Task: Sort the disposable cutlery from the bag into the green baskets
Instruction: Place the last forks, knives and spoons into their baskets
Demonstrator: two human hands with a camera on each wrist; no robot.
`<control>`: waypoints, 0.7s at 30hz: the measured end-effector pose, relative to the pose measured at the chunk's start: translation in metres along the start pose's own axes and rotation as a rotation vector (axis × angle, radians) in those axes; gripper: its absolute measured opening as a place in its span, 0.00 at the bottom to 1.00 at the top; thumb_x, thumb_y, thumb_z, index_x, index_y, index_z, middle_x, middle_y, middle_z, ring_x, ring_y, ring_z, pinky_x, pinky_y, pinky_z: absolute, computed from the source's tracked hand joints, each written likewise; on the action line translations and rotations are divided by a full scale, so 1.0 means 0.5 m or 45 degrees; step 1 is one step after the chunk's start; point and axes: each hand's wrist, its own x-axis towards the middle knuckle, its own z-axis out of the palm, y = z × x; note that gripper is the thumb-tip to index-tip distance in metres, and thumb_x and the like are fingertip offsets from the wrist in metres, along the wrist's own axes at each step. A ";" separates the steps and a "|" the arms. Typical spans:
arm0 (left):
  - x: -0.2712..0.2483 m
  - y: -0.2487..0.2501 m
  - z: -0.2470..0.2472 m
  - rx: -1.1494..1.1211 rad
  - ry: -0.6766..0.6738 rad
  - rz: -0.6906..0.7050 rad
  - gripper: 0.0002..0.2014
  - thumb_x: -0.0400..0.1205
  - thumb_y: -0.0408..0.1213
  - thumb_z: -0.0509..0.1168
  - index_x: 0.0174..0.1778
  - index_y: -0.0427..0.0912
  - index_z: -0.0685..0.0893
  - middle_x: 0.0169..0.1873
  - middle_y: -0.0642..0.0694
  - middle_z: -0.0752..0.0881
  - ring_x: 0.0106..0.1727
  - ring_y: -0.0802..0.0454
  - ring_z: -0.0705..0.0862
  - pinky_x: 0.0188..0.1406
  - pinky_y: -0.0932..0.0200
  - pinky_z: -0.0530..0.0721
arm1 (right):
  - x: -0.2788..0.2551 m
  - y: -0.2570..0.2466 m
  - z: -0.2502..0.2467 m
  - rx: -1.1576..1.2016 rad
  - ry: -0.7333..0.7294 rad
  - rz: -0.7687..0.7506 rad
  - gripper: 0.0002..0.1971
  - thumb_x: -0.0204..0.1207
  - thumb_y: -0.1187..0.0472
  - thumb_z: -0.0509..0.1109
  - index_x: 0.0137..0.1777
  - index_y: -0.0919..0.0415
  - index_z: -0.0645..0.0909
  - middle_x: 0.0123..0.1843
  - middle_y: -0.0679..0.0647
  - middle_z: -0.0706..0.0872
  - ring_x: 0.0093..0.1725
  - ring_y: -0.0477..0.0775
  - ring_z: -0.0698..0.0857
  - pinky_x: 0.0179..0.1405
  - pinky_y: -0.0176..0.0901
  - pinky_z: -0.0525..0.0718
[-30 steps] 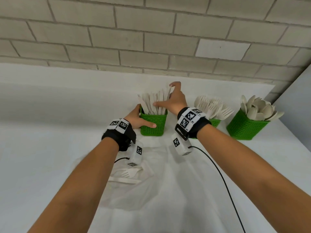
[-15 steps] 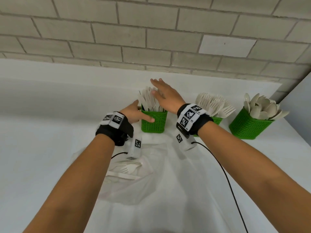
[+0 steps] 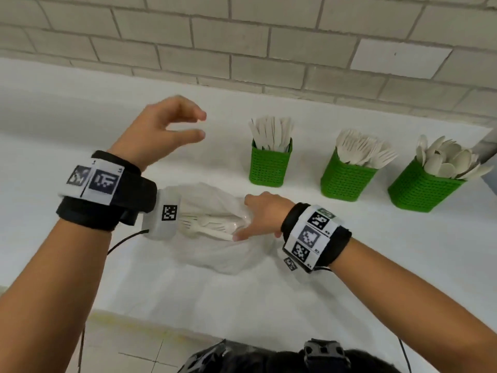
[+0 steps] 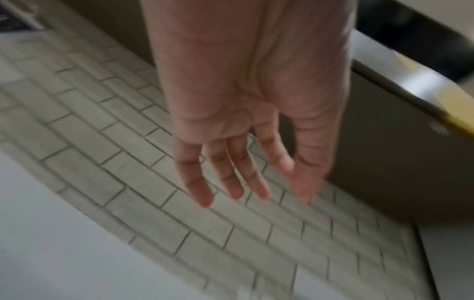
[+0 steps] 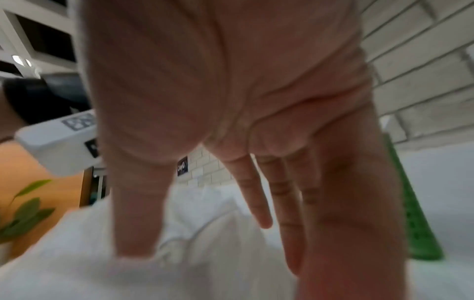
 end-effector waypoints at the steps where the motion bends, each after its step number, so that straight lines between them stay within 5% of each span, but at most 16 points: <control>1: -0.014 -0.009 0.009 0.236 -0.195 -0.021 0.12 0.74 0.32 0.74 0.41 0.56 0.83 0.59 0.54 0.82 0.64 0.60 0.78 0.62 0.70 0.72 | 0.008 -0.006 0.010 -0.067 -0.026 -0.015 0.30 0.75 0.47 0.71 0.69 0.65 0.69 0.59 0.60 0.76 0.41 0.57 0.80 0.12 0.30 0.73; 3: -0.039 -0.046 0.043 0.725 -0.669 -0.192 0.09 0.73 0.40 0.75 0.43 0.60 0.85 0.69 0.54 0.72 0.74 0.58 0.66 0.68 0.67 0.64 | 0.016 -0.007 0.015 -0.113 0.001 -0.058 0.19 0.78 0.60 0.67 0.67 0.65 0.71 0.60 0.64 0.77 0.45 0.61 0.80 0.14 0.30 0.73; 5: -0.056 -0.087 0.077 1.058 -0.970 -0.404 0.11 0.73 0.49 0.73 0.51 0.62 0.86 0.76 0.54 0.63 0.79 0.54 0.58 0.77 0.54 0.55 | 0.020 0.007 0.009 -0.086 0.085 -0.077 0.17 0.79 0.67 0.62 0.68 0.62 0.72 0.58 0.62 0.77 0.47 0.61 0.78 0.29 0.38 0.76; 9: -0.064 -0.128 0.109 1.100 -0.829 -0.471 0.25 0.81 0.51 0.64 0.75 0.54 0.71 0.75 0.43 0.66 0.75 0.46 0.67 0.72 0.56 0.63 | 0.011 0.040 -0.002 0.022 0.322 -0.027 0.24 0.75 0.73 0.59 0.70 0.55 0.71 0.64 0.61 0.76 0.61 0.63 0.76 0.51 0.47 0.76; 12: -0.075 -0.124 0.132 1.077 -0.760 -0.397 0.36 0.80 0.41 0.67 0.81 0.53 0.56 0.70 0.40 0.67 0.69 0.41 0.72 0.63 0.55 0.71 | -0.009 0.016 0.017 -0.213 0.593 -0.299 0.24 0.74 0.71 0.65 0.70 0.55 0.71 0.64 0.56 0.72 0.65 0.59 0.69 0.55 0.47 0.71; 14: -0.085 -0.119 0.143 1.058 -0.746 -0.378 0.42 0.77 0.33 0.69 0.82 0.51 0.51 0.68 0.40 0.65 0.64 0.40 0.76 0.56 0.55 0.76 | -0.016 -0.005 0.049 -0.310 0.439 -0.507 0.20 0.77 0.68 0.64 0.69 0.59 0.73 0.66 0.56 0.74 0.67 0.58 0.72 0.60 0.47 0.71; 17: -0.095 -0.118 0.137 1.059 -0.663 -0.391 0.40 0.77 0.27 0.65 0.81 0.50 0.53 0.72 0.41 0.60 0.63 0.38 0.77 0.56 0.55 0.79 | -0.014 0.012 0.076 -0.335 0.057 -0.375 0.19 0.80 0.64 0.61 0.72 0.60 0.72 0.70 0.57 0.74 0.68 0.60 0.75 0.62 0.45 0.73; 21: -0.118 -0.115 0.150 1.001 -0.523 -0.509 0.36 0.80 0.25 0.56 0.81 0.57 0.54 0.75 0.41 0.59 0.67 0.35 0.73 0.62 0.50 0.76 | -0.014 0.045 0.073 -0.336 0.045 -0.315 0.20 0.80 0.61 0.61 0.71 0.65 0.72 0.69 0.61 0.74 0.67 0.62 0.75 0.64 0.47 0.74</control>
